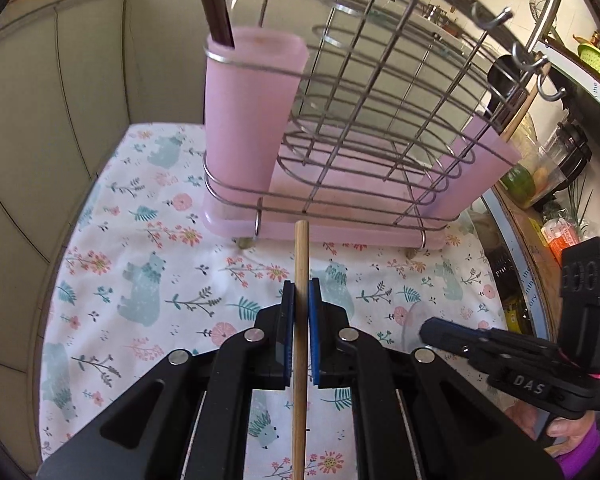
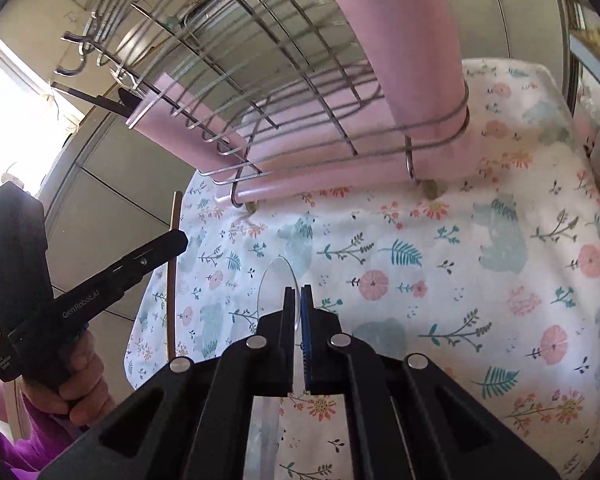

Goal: Organize utensils
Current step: 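Lift the wooden chopstick up with the left tool over the pink cups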

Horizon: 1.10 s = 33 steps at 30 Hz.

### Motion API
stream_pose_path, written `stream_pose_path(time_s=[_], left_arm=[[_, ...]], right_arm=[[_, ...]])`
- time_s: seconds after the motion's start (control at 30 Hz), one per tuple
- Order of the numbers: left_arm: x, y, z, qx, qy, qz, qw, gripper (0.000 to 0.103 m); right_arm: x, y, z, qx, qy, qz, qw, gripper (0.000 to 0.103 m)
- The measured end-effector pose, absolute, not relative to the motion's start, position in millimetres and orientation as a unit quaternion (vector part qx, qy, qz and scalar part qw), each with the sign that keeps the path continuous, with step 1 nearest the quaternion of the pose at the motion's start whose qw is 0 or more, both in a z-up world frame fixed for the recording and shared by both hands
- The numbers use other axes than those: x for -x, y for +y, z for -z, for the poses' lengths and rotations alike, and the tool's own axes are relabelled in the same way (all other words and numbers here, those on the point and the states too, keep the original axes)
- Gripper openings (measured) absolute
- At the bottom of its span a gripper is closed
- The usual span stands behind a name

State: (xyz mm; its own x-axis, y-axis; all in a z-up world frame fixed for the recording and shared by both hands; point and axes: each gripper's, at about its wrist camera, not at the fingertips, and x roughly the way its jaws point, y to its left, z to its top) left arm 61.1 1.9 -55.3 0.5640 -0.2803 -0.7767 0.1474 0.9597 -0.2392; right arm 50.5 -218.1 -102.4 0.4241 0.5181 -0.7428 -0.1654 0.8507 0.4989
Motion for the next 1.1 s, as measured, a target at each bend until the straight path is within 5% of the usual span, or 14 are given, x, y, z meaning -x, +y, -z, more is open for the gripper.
stream_pose_path(time_s=[0.57, 1.1], left_arm=[[-35, 13, 10, 0.072, 0.356, 0.125, 0.923, 0.006], [-23, 58, -94, 0.156, 0.162, 0.13, 0.966, 0.006]], right_arm=[[-26, -237, 14, -0.118, 0.342, -0.159, 0.919, 0.003], [-19, -275, -104, -0.091, 0.114, -0.087, 0.985, 0.003]])
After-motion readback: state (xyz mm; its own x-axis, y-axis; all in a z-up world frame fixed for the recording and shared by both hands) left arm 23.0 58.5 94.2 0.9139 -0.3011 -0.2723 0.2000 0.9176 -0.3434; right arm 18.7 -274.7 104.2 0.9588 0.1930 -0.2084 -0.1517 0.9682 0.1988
